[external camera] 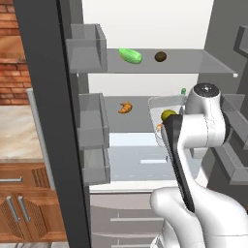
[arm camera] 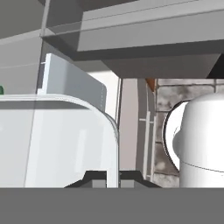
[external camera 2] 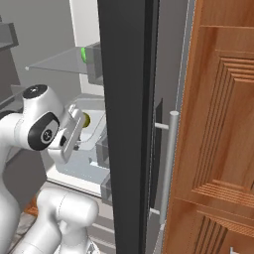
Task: Place the tupperware on the top shelf of the fridge. Make space for the tupperware among the existing items by rearranging them on the shelves if needed. Close the fridge door when finished.
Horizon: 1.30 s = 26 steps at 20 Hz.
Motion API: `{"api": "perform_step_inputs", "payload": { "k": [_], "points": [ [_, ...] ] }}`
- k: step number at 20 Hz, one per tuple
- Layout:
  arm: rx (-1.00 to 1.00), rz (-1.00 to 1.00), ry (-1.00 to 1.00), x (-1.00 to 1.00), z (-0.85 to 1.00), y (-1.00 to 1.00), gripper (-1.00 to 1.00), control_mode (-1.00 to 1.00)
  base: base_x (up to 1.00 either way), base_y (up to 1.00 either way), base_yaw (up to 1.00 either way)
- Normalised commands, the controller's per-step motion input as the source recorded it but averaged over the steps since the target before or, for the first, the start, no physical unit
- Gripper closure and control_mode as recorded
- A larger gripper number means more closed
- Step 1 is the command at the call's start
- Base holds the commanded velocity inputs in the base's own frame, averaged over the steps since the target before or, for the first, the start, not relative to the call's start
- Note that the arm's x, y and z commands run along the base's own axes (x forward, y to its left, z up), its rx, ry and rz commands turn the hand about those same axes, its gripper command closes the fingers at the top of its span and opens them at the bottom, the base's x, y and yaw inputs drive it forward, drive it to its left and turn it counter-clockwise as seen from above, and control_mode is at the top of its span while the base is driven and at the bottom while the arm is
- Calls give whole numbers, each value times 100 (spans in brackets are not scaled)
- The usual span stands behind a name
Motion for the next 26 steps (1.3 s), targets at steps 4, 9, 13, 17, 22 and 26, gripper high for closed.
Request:
{"api": "perform_step_inputs", "payload": {
  "k": [4, 9, 13, 17, 22, 26],
  "points": [
    [0, 0, -2, 28, -8, 1, 100, -100, 0, 0, 0],
    [0, 1, -6, 5, 7, 0, 100, -100, 0, 0, 0],
    [0, 0, -1, 0, 49, 1, 100, -100, 0, 0, 0],
    [0, 0, -5, 0, 81, 4, 100, -100, 0, 0, 0],
    [0, -9, -6, 0, 84, 7, 100, -100, 0, 0, 0],
    [0, -27, -12, 0, 47, 5, 100, -100, 0, 0, 0]
  ]
}}
